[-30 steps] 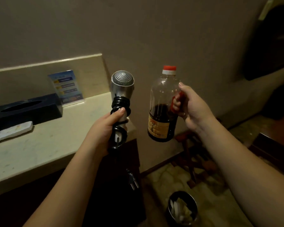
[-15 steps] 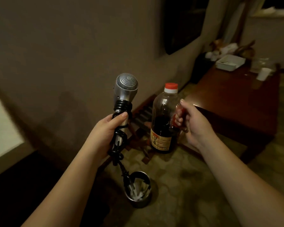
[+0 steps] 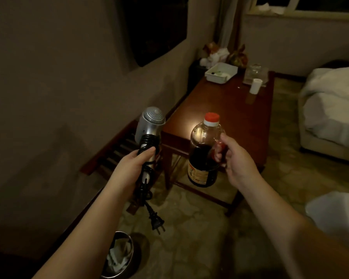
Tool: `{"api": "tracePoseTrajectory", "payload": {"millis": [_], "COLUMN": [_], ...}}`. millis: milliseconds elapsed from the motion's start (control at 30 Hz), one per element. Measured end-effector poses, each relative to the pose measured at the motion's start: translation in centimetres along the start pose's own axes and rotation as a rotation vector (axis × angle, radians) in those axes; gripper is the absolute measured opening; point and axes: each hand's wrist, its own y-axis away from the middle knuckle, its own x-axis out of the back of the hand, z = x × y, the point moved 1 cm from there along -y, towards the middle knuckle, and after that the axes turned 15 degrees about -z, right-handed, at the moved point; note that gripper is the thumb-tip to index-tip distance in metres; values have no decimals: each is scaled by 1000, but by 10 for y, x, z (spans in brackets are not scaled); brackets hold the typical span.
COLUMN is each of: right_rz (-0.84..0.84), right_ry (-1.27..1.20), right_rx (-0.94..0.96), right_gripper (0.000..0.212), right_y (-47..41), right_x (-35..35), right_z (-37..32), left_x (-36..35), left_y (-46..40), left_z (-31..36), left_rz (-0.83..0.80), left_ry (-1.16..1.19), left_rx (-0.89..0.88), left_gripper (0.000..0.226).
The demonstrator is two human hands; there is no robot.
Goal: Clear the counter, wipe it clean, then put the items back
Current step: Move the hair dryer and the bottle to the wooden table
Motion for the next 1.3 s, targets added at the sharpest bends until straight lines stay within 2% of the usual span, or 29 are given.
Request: {"api": "tracePoseTrajectory", "payload": {"millis": [167,300,433,900,1300], "right_rz": [63,120,143,218,224], "right_ry": [-22,-54,-64,-60,-102], "right_rx": [-19,-23,-35,-62,-100], "right_gripper": [34,34,34,33,30], "right_y": [-34,-72,-121,-322,-448], "right_x": [46,70,89,131,182], "right_z": [8,17,25,15,19], "left_x": [-18,-21,-15,14,-4], "left_y": [-60,-113,-184,-442,-596], "left_z": [-5,-4,3,43,26], "left_rz": [0,-11,-45,-220,-193], "left_ry": [-47,-85,-124,-379,-540], "left_rx": [82,121,154,207,290], "left_gripper": [30,15,22,22,38]}}
